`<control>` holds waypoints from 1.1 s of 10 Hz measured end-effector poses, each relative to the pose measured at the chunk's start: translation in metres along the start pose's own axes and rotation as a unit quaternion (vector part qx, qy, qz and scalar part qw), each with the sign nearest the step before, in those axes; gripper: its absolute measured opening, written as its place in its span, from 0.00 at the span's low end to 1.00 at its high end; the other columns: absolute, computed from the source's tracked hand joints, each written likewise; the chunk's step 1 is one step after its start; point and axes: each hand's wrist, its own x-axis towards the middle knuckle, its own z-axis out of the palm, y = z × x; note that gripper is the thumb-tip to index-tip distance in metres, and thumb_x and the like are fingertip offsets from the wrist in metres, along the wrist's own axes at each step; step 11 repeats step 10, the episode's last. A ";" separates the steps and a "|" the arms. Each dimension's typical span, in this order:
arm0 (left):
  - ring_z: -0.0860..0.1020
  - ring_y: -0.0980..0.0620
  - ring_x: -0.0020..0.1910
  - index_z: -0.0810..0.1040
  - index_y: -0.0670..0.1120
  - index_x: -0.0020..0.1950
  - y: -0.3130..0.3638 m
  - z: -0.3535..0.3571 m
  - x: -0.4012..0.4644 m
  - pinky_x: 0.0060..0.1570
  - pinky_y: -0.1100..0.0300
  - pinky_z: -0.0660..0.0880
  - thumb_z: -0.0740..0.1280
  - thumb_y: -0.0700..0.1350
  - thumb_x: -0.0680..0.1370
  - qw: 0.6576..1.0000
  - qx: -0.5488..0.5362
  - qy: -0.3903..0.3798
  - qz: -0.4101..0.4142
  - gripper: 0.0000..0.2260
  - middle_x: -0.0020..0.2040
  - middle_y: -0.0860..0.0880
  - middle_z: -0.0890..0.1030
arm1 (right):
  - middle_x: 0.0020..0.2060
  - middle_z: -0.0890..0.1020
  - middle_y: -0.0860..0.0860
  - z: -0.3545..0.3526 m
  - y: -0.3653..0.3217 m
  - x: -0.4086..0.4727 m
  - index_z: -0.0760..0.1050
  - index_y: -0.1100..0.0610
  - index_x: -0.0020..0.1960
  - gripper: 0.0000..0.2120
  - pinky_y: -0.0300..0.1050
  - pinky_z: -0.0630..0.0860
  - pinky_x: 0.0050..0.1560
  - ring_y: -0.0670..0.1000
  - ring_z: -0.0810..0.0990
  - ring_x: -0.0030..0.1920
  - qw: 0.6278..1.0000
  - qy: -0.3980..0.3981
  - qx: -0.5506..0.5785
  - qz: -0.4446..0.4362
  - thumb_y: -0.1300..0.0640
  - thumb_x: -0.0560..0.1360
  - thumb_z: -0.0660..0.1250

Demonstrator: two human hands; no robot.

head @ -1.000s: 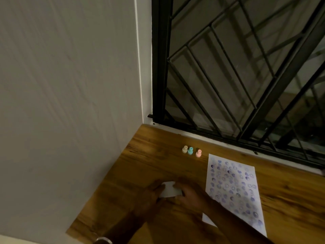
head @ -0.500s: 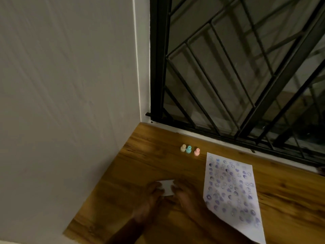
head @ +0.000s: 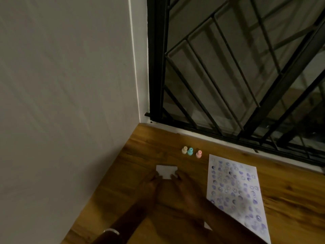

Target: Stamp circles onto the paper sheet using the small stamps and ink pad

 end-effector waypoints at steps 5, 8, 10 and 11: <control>0.43 0.46 0.79 0.44 0.46 0.78 -0.014 0.022 0.080 0.76 0.47 0.43 0.52 0.55 0.81 0.992 0.069 -0.095 -0.042 0.30 0.80 0.45 0.42 | 0.79 0.45 0.51 -0.008 0.016 0.048 0.42 0.51 0.77 0.34 0.57 0.43 0.75 0.54 0.44 0.78 0.998 -0.039 -0.039 0.023 0.38 0.78 0.51; 0.39 0.46 0.78 0.41 0.46 0.78 -0.011 0.019 0.094 0.74 0.42 0.37 0.51 0.55 0.81 0.989 0.073 -0.121 -0.042 0.31 0.79 0.46 0.39 | 0.79 0.42 0.50 -0.007 0.026 0.064 0.39 0.49 0.77 0.37 0.63 0.48 0.75 0.56 0.43 0.78 0.995 -0.064 -0.041 0.059 0.37 0.77 0.53; 0.43 0.47 0.79 0.42 0.49 0.78 -0.021 0.026 0.088 0.75 0.44 0.40 0.51 0.57 0.81 0.994 0.058 -0.088 -0.034 0.30 0.80 0.45 0.42 | 0.78 0.39 0.51 -0.019 0.018 0.052 0.36 0.49 0.76 0.36 0.59 0.46 0.76 0.54 0.40 0.78 0.998 -0.038 0.003 0.047 0.41 0.79 0.55; 0.43 0.47 0.79 0.42 0.49 0.78 -0.021 0.026 0.088 0.75 0.44 0.40 0.51 0.57 0.81 0.994 0.058 -0.088 -0.034 0.30 0.80 0.45 0.42 | 0.78 0.39 0.51 -0.019 0.018 0.052 0.36 0.49 0.76 0.36 0.59 0.46 0.76 0.54 0.40 0.78 0.998 -0.038 0.003 0.047 0.41 0.79 0.55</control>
